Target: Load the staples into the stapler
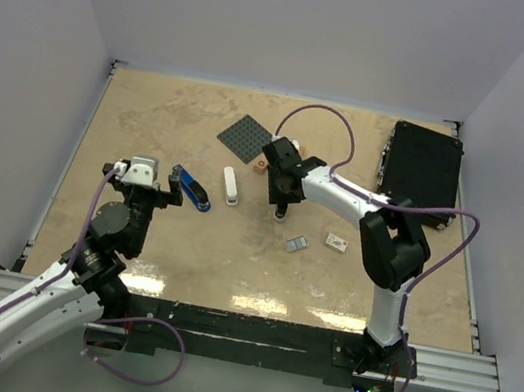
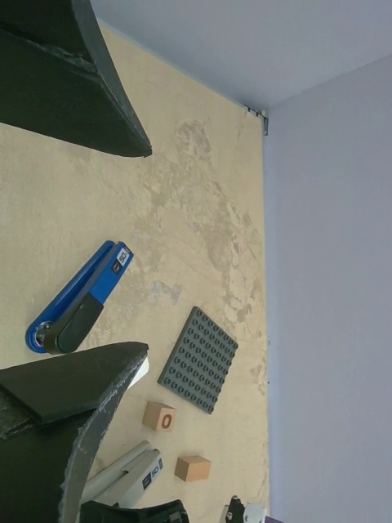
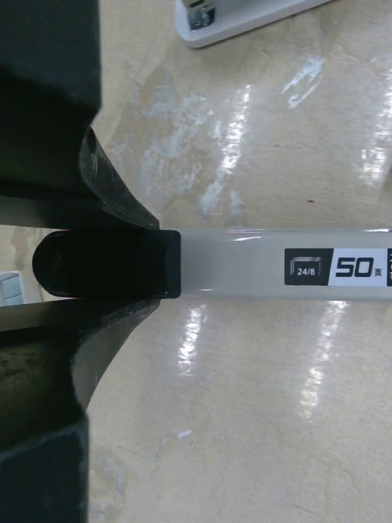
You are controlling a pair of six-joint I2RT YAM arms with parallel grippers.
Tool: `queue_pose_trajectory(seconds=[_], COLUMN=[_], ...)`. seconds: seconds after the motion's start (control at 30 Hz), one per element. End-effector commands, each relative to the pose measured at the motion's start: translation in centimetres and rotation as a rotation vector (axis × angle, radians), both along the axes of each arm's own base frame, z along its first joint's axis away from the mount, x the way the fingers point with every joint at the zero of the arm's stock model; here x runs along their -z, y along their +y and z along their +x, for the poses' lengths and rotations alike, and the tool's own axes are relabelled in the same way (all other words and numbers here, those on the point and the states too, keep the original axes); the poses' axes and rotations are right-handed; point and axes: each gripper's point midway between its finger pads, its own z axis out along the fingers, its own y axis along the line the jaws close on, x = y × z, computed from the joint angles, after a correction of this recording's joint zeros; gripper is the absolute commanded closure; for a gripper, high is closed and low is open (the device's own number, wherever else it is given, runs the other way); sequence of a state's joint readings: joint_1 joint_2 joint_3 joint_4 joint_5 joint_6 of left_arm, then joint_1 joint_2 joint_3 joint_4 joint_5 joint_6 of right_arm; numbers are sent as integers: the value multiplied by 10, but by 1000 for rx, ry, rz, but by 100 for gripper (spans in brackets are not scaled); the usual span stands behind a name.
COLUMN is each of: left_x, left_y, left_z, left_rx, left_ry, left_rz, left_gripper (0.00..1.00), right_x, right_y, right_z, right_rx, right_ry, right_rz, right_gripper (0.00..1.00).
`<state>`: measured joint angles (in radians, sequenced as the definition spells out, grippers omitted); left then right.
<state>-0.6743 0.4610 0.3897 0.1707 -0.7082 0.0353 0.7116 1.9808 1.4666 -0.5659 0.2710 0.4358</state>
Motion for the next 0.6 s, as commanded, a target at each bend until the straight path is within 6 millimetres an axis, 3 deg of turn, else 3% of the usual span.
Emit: queue_pose_trajectory(seconds=[0.0, 0.2, 0.27, 0.43, 0.57], left_x=[-16, -13, -14, -25, -25], left_y=[-14, -40, -46, -71, -88], left_z=[4, 4, 3, -6, -17], left_rx=[66, 202, 237, 381, 497], left_ry=[-30, -28, -33, -20, -3], left_rz=[-37, -24, -21, -73, -80], left_gripper=[0, 0, 0, 0, 0], right_x=[-52, -80, -88, -83, -68], right_y=[7, 21, 33, 56, 66], right_z=[-9, -48, -70, -105, -116], right_rx=[-48, -227, -349, -692, -882], right_ry=[-90, -180, -204, -222, -221], right_rz=[88, 53, 68, 129, 131], right_gripper=[90, 94, 95, 97, 97])
